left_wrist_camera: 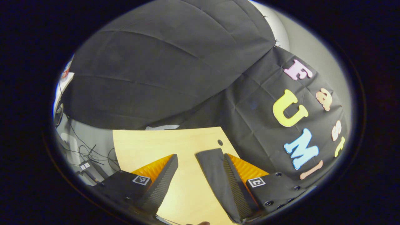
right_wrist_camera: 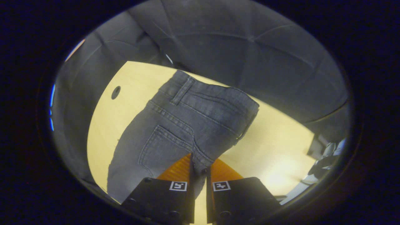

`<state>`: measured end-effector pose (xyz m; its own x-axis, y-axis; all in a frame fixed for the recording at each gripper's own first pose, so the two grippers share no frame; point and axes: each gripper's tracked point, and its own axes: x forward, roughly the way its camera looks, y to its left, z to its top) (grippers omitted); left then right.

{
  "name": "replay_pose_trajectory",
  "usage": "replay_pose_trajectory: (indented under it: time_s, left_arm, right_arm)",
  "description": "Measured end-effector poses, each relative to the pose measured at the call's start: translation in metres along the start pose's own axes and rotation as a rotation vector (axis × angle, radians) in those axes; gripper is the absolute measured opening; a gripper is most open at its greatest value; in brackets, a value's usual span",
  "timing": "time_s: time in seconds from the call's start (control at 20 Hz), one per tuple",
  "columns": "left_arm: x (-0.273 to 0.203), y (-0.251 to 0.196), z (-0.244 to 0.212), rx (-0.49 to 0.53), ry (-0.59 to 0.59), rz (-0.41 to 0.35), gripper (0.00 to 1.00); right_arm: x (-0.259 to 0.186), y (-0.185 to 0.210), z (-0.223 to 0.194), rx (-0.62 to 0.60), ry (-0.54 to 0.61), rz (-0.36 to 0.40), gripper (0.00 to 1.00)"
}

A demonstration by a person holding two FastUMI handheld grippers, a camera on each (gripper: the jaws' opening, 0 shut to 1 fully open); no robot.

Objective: Grasp the waist and the cuffs of the jeans and fold them to make the two legs overlap; first hold the waist and fold one-third of the jeans toward the cuffs, then hold the cuffs and fold the remaining one-third in the same direction to finish folding.

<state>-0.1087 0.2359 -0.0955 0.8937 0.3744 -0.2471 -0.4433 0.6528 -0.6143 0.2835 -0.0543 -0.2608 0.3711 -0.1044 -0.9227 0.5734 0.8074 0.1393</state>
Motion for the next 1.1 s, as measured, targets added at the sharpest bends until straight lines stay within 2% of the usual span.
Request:
replay_pose_trajectory:
  time_s: [0.15,0.3,0.45,0.5,0.6,0.65,0.75,0.85,0.95,1.0,1.1]
  left_arm:
    - [0.006,-0.001,-0.005,-0.01,0.018,-0.01,0.97]
    - [0.018,-0.006,-0.014,-0.007,0.049,-0.023,0.97]
    - [0.034,-0.018,-0.023,-0.011,0.087,-0.044,0.97]
    - [0.038,-0.023,-0.026,-0.012,0.098,-0.052,0.99]
    - [0.047,-0.032,-0.032,-0.008,0.116,-0.067,0.97]
    - [0.051,-0.036,-0.034,-0.008,0.122,-0.077,1.0]
    - [0.054,-0.043,-0.036,-0.005,0.135,-0.09,0.97]
    - [0.055,-0.042,-0.036,0.007,0.14,-0.086,0.97]
    - [0.053,-0.035,-0.031,0.017,0.137,-0.073,0.97]
    - [0.051,-0.03,-0.028,0.02,0.134,-0.06,0.97]
    - [0.047,-0.013,-0.021,0.013,0.13,-0.033,0.97]
  right_arm:
    - [-0.034,-0.006,0.038,-0.203,-0.219,-0.114,0.13]
    - [-0.078,0.039,0.065,-0.465,-0.494,-0.148,0.12]
    - [-0.126,0.087,0.046,-0.675,-0.646,-0.054,0.12]
    - [-0.141,0.102,0.032,-0.718,-0.665,-0.009,0.12]
    - [-0.174,0.132,0.007,-0.768,-0.705,0.112,0.12]
    - [-0.187,0.14,-0.004,-0.784,-0.708,0.175,0.12]
    - [-0.208,0.157,-0.036,-0.82,-0.657,0.313,0.12]
    - [-0.202,0.161,-0.06,-0.886,-0.564,0.386,0.11]
    - [-0.205,0.153,-0.088,-0.966,-0.466,0.405,0.11]
    - [-0.203,0.147,-0.083,-1.018,-0.427,0.398,0.11]
    - [-0.178,0.131,-0.089,-1.145,-0.314,0.345,0.11]
